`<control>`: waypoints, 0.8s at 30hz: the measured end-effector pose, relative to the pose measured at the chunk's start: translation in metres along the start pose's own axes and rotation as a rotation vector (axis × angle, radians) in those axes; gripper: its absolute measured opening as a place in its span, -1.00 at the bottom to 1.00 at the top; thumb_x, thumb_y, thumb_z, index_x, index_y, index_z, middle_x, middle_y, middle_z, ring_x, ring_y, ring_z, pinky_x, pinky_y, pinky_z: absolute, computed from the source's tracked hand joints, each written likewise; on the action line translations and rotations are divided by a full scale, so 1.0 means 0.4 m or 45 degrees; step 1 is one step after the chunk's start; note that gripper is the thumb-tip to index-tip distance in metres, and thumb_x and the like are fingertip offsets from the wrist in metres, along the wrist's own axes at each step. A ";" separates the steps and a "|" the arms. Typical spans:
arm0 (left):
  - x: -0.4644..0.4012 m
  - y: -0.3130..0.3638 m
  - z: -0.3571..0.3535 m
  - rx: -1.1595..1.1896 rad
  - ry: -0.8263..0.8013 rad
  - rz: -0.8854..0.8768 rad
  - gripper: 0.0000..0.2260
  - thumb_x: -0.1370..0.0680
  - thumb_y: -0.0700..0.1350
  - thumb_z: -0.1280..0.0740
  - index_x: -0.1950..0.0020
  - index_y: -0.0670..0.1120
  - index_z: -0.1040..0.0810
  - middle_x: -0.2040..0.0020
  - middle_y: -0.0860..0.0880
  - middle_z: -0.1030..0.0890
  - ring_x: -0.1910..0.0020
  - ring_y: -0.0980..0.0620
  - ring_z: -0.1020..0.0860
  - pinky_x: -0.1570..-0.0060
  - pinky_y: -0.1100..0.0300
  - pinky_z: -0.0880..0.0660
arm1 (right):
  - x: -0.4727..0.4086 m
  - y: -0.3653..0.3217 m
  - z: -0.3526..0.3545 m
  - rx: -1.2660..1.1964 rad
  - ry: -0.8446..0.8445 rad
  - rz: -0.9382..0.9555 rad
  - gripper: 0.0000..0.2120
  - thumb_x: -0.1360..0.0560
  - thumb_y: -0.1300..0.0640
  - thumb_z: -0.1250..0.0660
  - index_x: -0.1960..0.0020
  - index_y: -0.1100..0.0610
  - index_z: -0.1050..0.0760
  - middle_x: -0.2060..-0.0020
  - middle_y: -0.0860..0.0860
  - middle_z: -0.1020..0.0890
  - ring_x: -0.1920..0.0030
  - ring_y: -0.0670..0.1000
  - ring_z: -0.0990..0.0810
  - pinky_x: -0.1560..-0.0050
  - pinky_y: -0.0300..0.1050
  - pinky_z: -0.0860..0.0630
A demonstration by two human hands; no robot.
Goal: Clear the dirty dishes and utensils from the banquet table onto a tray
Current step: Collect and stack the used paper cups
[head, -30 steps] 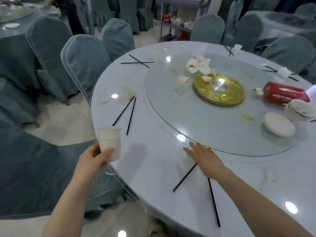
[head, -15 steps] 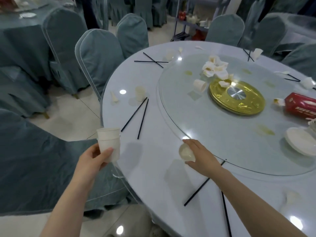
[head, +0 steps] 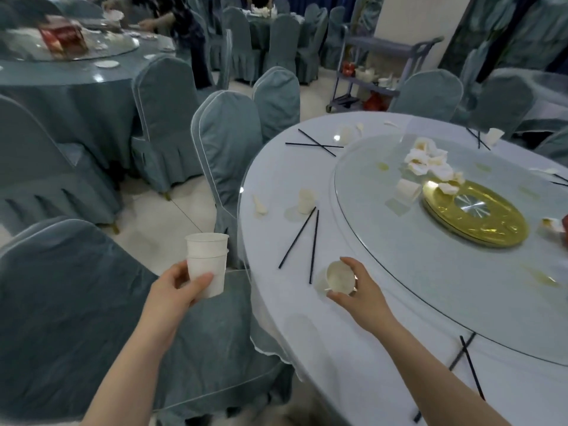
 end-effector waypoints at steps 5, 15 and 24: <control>-0.053 0.024 0.049 -0.018 0.050 0.031 -0.77 -0.48 -0.15 -0.44 -0.11 0.06 -0.56 -0.05 0.02 -0.67 -0.06 -0.01 -0.62 -0.11 -0.02 -0.55 | -0.105 -0.055 -0.035 -0.028 0.066 -0.032 -0.34 -0.37 -0.01 -0.50 -0.34 -0.26 -0.24 -0.21 -0.21 -0.48 -0.15 -0.08 -0.51 0.09 -0.34 -0.40; -0.208 0.015 0.107 -0.166 0.219 0.155 -0.67 -0.46 -0.08 -0.46 -0.20 0.09 -0.53 -0.09 0.07 -0.65 -0.08 0.05 -0.60 -0.16 -0.02 -0.52 | -0.500 -0.121 -0.040 -0.056 0.277 0.033 -0.30 -0.45 0.07 -0.43 -0.47 -0.07 -0.15 -0.39 -0.05 -0.38 -0.34 0.00 -0.38 -0.32 -0.04 -0.35; -0.245 -0.023 0.103 -0.261 0.296 0.273 -0.60 -0.46 -0.10 -0.45 -0.29 -0.01 -0.52 -0.11 0.08 -0.65 -0.10 0.07 -0.60 -0.19 -0.01 -0.51 | -0.742 -0.051 -0.116 0.282 0.059 0.034 -0.35 -0.50 0.15 -0.36 -0.50 0.01 -0.14 -0.44 0.08 -0.22 -0.36 0.08 -0.34 -0.23 -0.15 -0.26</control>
Point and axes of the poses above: each hand's wrist, its own x-axis away from the middle knuckle, its own z-axis out of the back of the hand, y = z × x, the point moved 8 cm from there along -x, towards the middle knuckle
